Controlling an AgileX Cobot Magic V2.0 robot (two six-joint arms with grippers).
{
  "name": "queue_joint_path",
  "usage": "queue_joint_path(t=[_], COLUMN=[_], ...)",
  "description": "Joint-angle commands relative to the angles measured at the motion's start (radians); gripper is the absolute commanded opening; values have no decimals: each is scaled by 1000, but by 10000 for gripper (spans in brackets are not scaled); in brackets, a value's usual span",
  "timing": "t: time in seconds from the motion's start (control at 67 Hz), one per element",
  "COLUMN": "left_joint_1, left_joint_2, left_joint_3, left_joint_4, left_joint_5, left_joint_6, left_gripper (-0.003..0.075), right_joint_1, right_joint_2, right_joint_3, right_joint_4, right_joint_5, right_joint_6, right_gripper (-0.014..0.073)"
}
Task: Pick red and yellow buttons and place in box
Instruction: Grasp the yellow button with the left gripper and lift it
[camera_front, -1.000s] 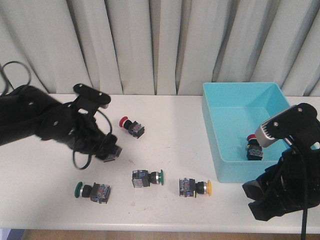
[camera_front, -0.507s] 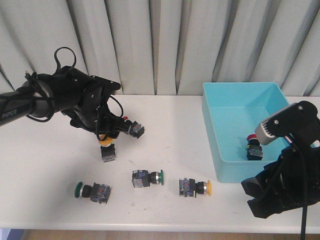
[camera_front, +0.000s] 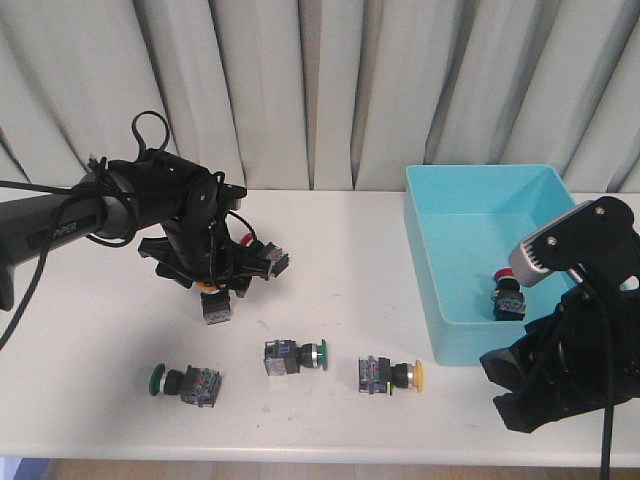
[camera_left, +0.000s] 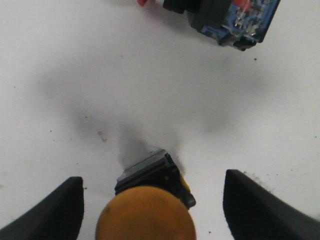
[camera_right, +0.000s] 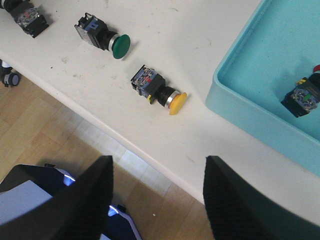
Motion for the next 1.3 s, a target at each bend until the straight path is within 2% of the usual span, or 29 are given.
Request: queue_joint_path(t=[0.0,0.119,0.403,0.522,0.701,0.851,0.955,1.09,1.284], left_joint_1=[-3,-3,-3,-3,-3,-3,-3,-3,-3], left_joint_2=[-49,-35,-32,-43,-122,-236,-331,-481,-664], left_joint_3=[-27,-27,-27,-27,-27,-23,-4,98,326], left_joint_4=[-6,-7,-5,-4,-4,-5,-6,-28,-166], left_joint_5=[-22,-17,-16,4,37,97,103,37,-108], left_joint_6=[-11,-11,-10,1,109,234,273,323,504], left_gripper=[529,468,258,202,187,188,188,188,188], right_joint_1=[1,1,1,1,1,1,1,1,1], right_joint_2=[-15,-15,-15,-15,-15,-15,-15,-15,-15], right_joint_3=[-24,-24,-24,-24,-24,-24,-24,-24,-24], right_joint_4=[3,2,2,2,2,2,2,2,2], right_joint_5=[-55,-55,-52,-52,-52,-52,-52,-52,-52], right_joint_6=[-14,-14,-14,-14,-14,-14,-14,-14,-14], right_gripper=[393,393,393,393,393,393,393,393,393])
